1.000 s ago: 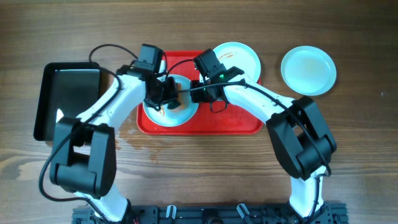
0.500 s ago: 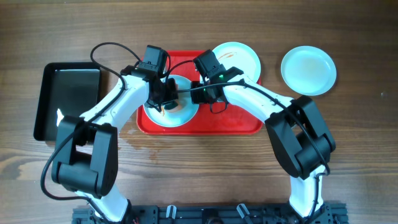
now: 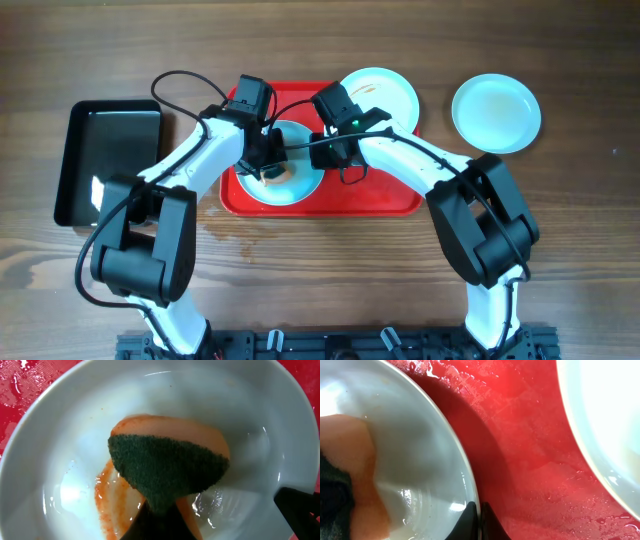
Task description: Clean dirty plates on tray and stack at the side
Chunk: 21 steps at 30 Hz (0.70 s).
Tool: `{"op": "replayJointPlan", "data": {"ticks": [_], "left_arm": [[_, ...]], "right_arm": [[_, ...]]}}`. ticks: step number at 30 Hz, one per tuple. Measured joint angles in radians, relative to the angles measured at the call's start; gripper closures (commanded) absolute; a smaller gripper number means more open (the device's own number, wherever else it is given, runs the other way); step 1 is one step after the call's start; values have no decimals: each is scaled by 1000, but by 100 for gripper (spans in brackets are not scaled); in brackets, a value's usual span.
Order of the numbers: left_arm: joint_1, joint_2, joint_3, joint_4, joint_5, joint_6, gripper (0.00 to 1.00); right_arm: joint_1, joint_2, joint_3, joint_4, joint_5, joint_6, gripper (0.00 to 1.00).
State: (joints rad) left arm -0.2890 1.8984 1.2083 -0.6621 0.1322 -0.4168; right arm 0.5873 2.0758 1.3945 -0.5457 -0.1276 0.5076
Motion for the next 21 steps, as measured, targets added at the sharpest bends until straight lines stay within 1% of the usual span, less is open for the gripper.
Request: {"op": "replayJointPlan", "data": {"ticks": [5, 10, 15, 21], "left_arm": [[-2, 2, 0, 6, -8, 0, 96], [-20, 2, 10, -53, -134, 0, 96], [3, 2, 13, -126, -275, 0, 96], [24, 2, 13, -132, -322, -7, 96]], "right_arm": [[0, 0, 0, 0, 6, 0, 96], [0, 0, 0, -2, 6, 0, 96], [1, 0, 0, -2, 5, 0, 96], [11, 0, 0, 0, -4, 0, 96]]}}
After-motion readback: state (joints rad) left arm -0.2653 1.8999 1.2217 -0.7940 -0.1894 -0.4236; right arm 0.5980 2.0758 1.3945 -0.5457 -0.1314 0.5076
